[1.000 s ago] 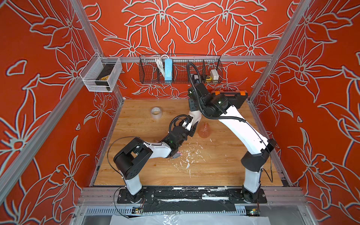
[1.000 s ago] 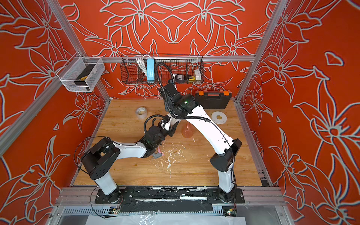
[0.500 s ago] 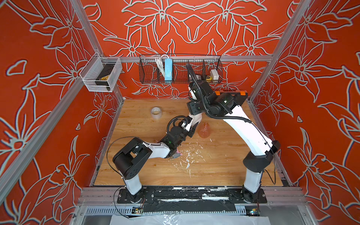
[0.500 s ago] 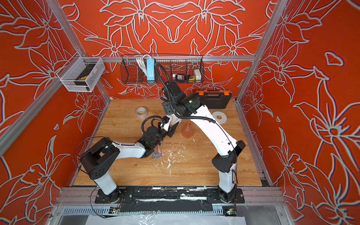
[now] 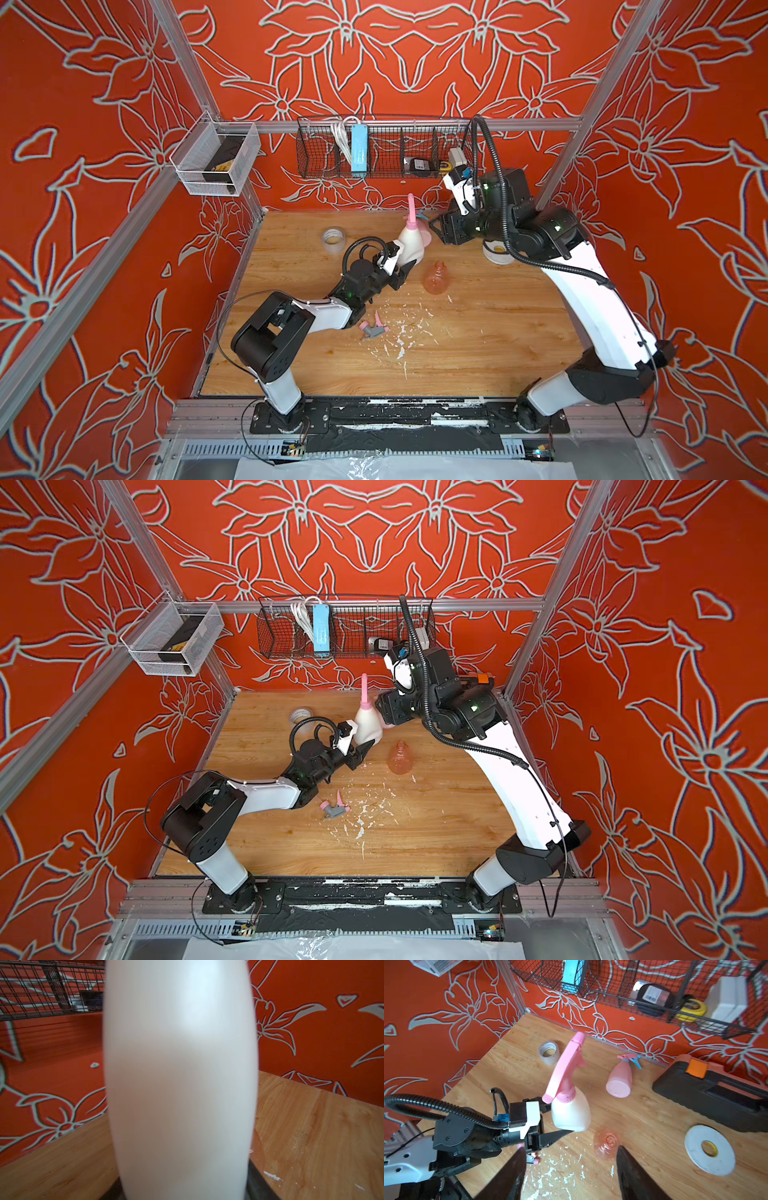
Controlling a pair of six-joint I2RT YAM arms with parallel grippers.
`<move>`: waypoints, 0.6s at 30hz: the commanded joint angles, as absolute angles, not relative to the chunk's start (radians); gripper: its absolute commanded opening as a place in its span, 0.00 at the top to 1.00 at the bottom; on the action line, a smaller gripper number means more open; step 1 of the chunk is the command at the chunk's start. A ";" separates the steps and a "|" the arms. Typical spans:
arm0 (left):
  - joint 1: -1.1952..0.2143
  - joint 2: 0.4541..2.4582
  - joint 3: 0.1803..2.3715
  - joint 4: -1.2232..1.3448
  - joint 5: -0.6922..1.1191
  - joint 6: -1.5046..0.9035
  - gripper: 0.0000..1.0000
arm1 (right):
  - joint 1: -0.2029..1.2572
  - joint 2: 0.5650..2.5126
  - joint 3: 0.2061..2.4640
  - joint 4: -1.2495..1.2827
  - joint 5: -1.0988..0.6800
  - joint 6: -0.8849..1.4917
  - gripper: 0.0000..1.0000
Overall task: Attach spray nozzles to spray bottles
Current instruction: Screw the spray nozzle on the spray bottle.
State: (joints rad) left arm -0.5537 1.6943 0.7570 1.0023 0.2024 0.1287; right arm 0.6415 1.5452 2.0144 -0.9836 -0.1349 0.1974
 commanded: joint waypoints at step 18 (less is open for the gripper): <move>-0.574 1.672 0.782 0.985 0.235 0.153 0.65 | 0.687 1.689 2.047 -0.890 -0.311 0.246 0.40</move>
